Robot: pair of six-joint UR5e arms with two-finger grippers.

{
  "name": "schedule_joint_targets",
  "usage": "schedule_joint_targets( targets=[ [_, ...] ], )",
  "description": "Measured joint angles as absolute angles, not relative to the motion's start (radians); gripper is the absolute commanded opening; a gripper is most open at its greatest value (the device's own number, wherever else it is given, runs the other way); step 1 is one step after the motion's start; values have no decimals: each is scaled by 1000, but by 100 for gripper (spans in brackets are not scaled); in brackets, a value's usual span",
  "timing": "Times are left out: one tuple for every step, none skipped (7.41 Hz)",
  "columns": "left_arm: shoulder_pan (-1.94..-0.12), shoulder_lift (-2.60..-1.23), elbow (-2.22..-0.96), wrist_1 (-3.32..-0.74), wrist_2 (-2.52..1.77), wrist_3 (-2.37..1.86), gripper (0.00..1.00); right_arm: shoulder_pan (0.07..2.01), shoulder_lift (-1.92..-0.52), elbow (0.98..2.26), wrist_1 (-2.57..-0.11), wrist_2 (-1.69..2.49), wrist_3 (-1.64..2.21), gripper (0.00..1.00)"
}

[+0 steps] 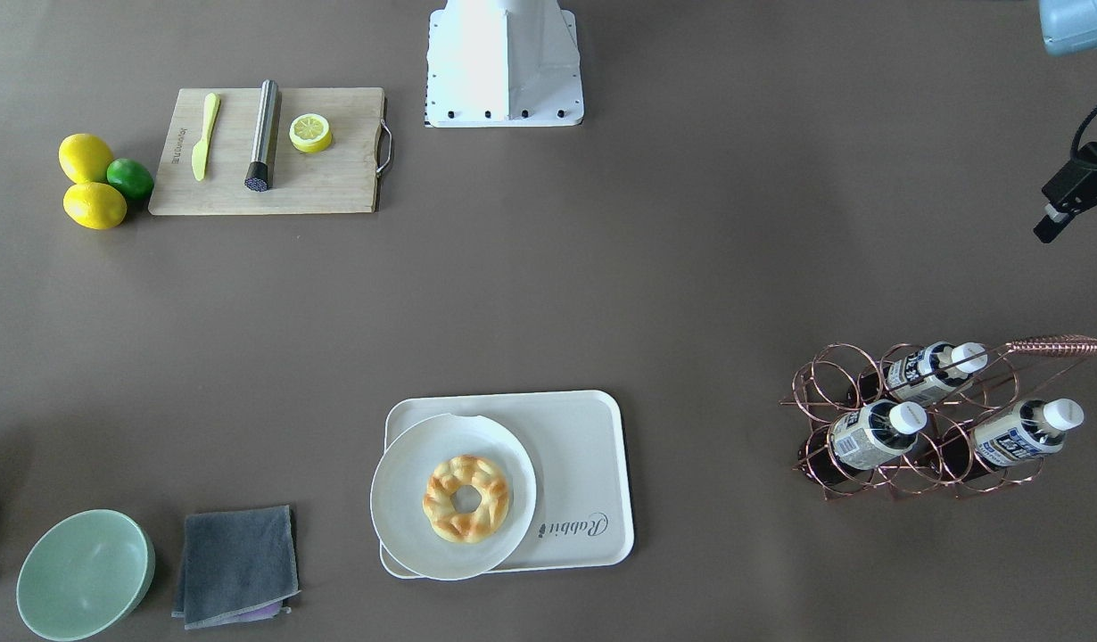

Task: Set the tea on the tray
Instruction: 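Reach the left gripper down to a tea bottle in the copper rack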

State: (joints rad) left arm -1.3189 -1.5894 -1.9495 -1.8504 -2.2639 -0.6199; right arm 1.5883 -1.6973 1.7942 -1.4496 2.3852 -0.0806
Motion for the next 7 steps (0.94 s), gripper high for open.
schedule_joint_targets(
  targets=[
    [-1258, -1632, -1947, -1850, -2218, -733, 98, 1587, -1698, 1794, -1450, 2385, -80, 100],
    [-1213, -1665, -1938, -1849, -2177, -799, 98, 1587, -1699, 1793, -1450, 2385, -80, 100],
    [-1186, -1689, -1915, -1850, -2143, -827, 98, 1586, -1699, 1793, -1450, 2385, -79, 100],
    [-1173, -1719, -1883, -1850, -2114, -839, 97, 1585, -1699, 1793, -1449, 2385, -78, 100],
    [-1167, -1745, -1854, -1850, -2097, -839, 97, 1585, -1700, 1793, -1448, 2386, -76, 100],
    [-1163, -1769, -1829, -1849, -2090, -837, 97, 1585, -1700, 1793, -1448, 2387, -74, 100],
    [-1160, -1796, -1797, -1850, -2087, -836, 96, 1585, -1700, 1793, -1448, 2387, -73, 100]
  ],
)
